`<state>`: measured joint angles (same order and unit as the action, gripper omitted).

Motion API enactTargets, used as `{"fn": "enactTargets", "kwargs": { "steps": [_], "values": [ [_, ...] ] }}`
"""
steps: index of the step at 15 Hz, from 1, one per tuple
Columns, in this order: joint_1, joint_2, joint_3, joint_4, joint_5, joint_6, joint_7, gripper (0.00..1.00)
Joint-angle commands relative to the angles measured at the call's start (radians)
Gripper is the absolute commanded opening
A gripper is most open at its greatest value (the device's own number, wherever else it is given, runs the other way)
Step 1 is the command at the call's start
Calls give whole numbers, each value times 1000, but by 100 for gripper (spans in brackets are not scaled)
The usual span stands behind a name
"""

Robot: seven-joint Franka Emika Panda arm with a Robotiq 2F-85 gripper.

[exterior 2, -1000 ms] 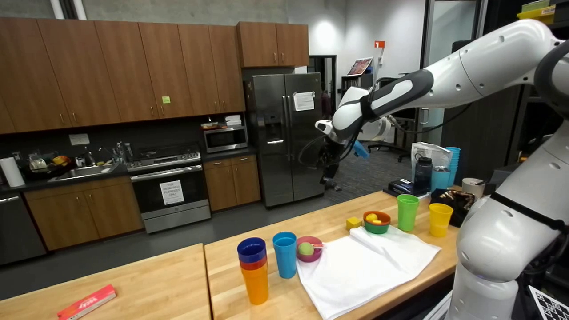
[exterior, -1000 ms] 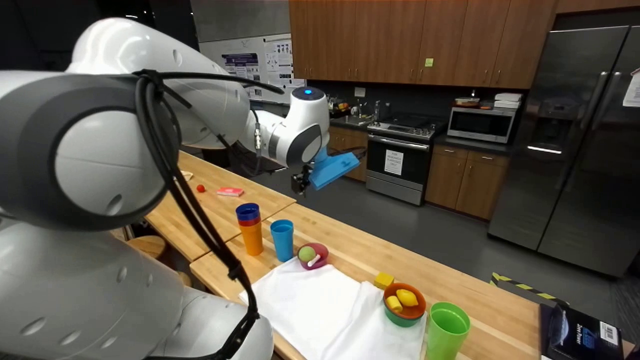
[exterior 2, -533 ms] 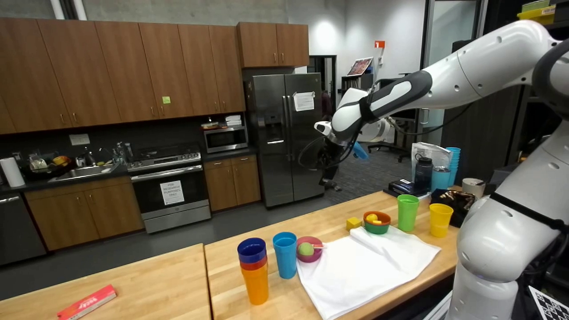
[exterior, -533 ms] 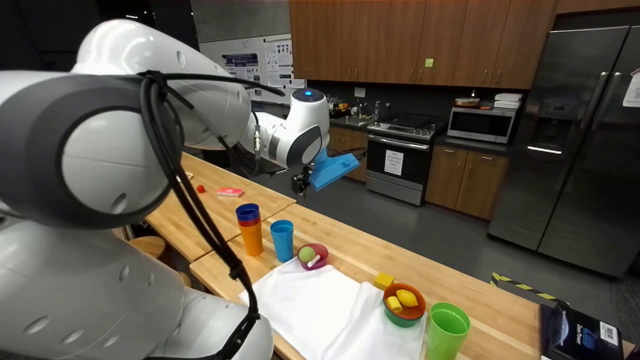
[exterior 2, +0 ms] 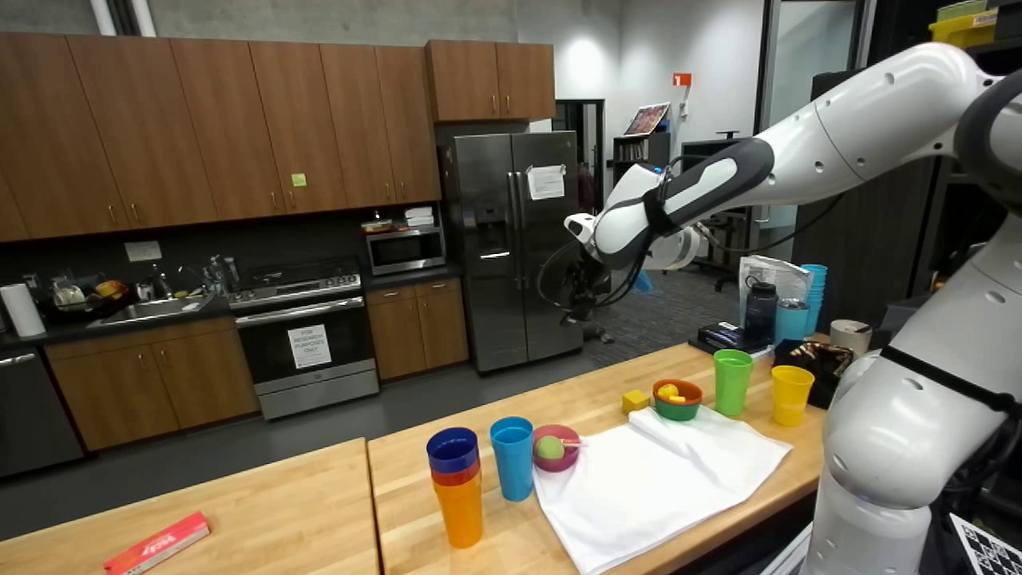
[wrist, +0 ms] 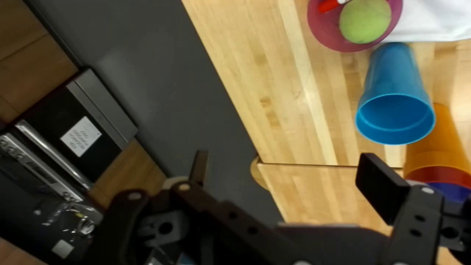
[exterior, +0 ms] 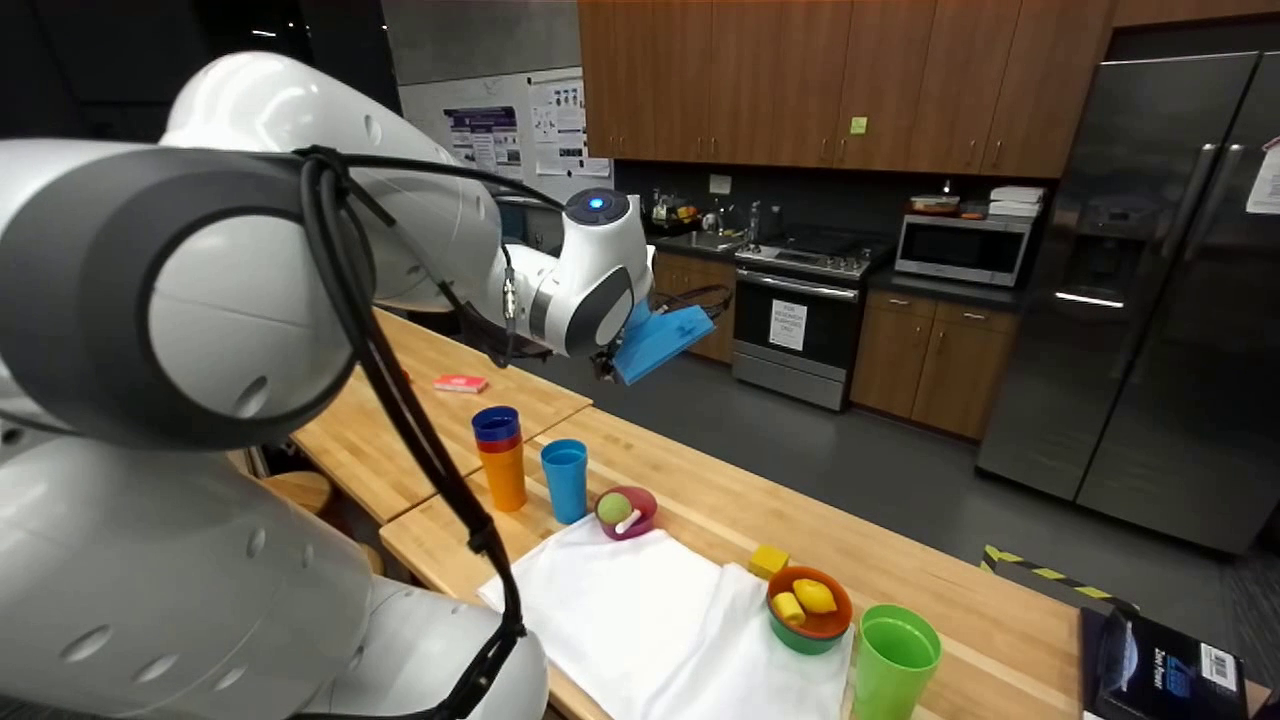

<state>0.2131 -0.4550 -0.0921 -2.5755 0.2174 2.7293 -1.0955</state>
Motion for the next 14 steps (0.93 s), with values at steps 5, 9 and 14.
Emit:
{"fn": "enactTargets", "kwargs": {
  "steps": [5,9,14],
  "values": [
    [-151,111,-6,24,-129,185,378,100],
    [-154,112,-31,9,-198,172,488,100],
    [-164,121,-24,13,-205,172,529,100]
  ]
}}
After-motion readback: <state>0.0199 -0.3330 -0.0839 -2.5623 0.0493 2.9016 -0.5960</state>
